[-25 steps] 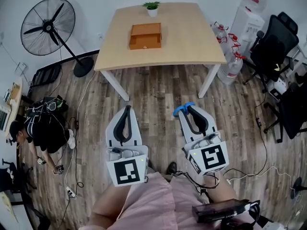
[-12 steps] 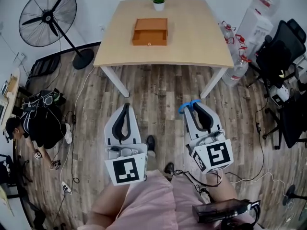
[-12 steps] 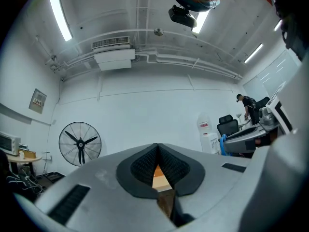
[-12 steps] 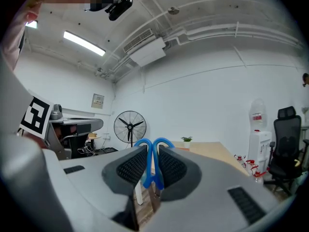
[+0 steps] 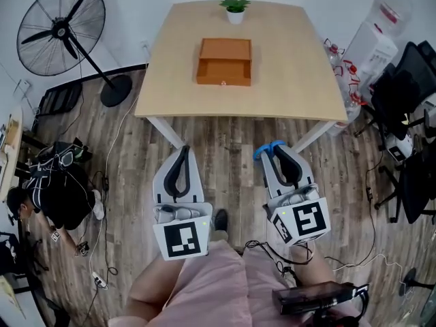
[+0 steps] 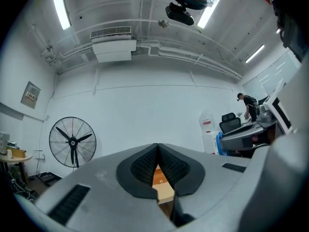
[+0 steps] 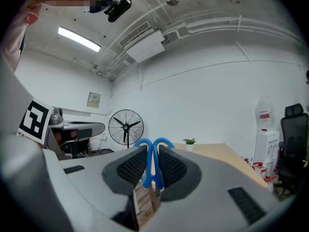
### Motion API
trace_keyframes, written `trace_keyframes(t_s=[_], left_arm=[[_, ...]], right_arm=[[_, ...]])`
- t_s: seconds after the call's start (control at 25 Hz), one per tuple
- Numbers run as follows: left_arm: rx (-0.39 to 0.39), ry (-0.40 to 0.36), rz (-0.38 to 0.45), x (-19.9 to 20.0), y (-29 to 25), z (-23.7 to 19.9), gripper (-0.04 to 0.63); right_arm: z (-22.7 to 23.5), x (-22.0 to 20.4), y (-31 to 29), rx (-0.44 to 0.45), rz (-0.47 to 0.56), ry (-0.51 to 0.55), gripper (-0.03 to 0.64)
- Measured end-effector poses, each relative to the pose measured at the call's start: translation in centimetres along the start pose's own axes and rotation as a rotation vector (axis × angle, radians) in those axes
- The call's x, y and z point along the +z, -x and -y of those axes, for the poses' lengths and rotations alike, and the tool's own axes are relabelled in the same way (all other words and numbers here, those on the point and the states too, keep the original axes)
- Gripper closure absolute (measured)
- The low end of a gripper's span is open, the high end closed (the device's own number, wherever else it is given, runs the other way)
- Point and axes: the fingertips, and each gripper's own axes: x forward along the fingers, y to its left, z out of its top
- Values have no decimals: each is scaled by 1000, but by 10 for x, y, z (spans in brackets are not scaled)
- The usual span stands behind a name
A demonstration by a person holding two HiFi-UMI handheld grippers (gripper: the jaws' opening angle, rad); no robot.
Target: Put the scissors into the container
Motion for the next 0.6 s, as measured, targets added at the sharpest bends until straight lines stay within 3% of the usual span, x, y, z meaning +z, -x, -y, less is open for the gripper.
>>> trace_keyframes(t_s=[0.28,0.6], left_arm=[[-48,-8,41,2,-63,-29,591],[-89,0,8,-14,-96,-38,591]], right_arm=[[15,18,-58,-45,45,12,540],[32,16,-83,-93,39,-1,542]])
